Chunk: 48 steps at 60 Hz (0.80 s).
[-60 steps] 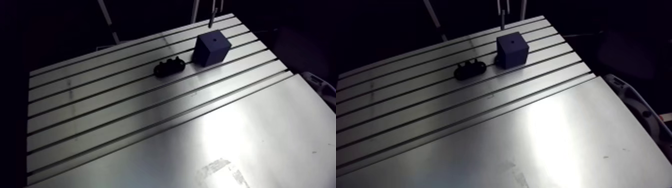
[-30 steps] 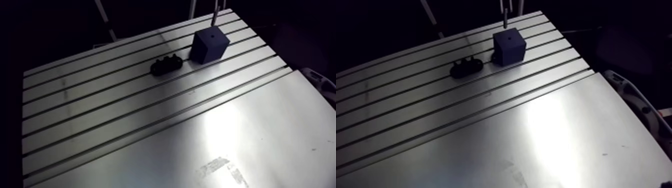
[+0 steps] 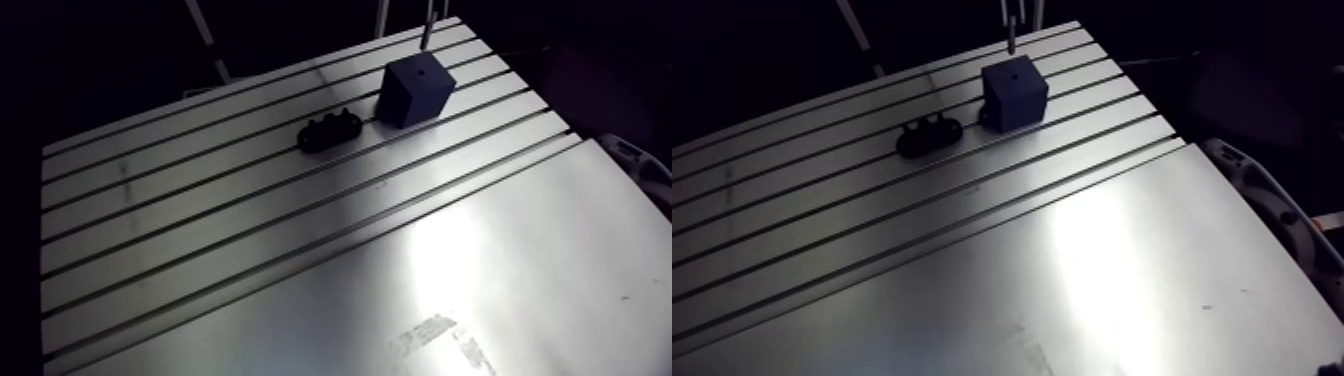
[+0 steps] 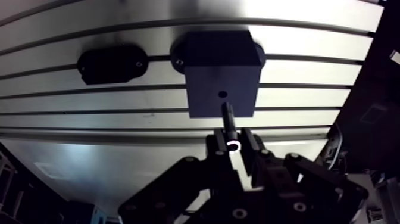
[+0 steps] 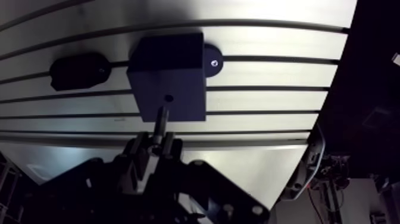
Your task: Pick up the M10 bolt and insert it into the hole until fully seated.
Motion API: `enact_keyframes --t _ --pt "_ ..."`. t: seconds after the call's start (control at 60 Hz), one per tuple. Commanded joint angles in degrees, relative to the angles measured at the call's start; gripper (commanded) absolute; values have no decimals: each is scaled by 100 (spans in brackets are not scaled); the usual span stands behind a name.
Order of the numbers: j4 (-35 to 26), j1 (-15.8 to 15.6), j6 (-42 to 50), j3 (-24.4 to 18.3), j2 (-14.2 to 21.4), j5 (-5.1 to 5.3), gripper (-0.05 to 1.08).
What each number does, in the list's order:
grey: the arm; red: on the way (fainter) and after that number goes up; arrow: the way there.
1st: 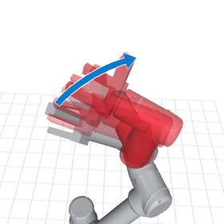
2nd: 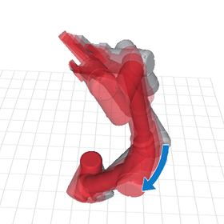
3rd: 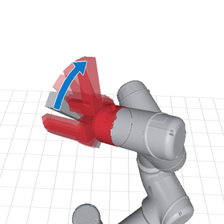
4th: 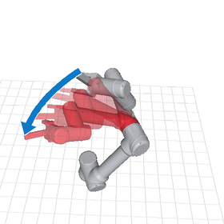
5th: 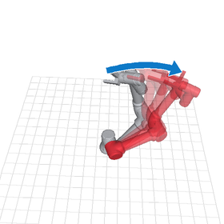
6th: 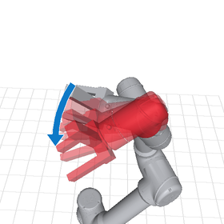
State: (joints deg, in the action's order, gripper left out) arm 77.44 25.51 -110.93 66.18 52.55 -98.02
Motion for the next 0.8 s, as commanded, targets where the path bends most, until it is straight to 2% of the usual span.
enact_keyframes --t 0.017,0.8 --pt "65 0 5 57 13 -3 108" --pt "30 -1 5 161 -22 -3 108"
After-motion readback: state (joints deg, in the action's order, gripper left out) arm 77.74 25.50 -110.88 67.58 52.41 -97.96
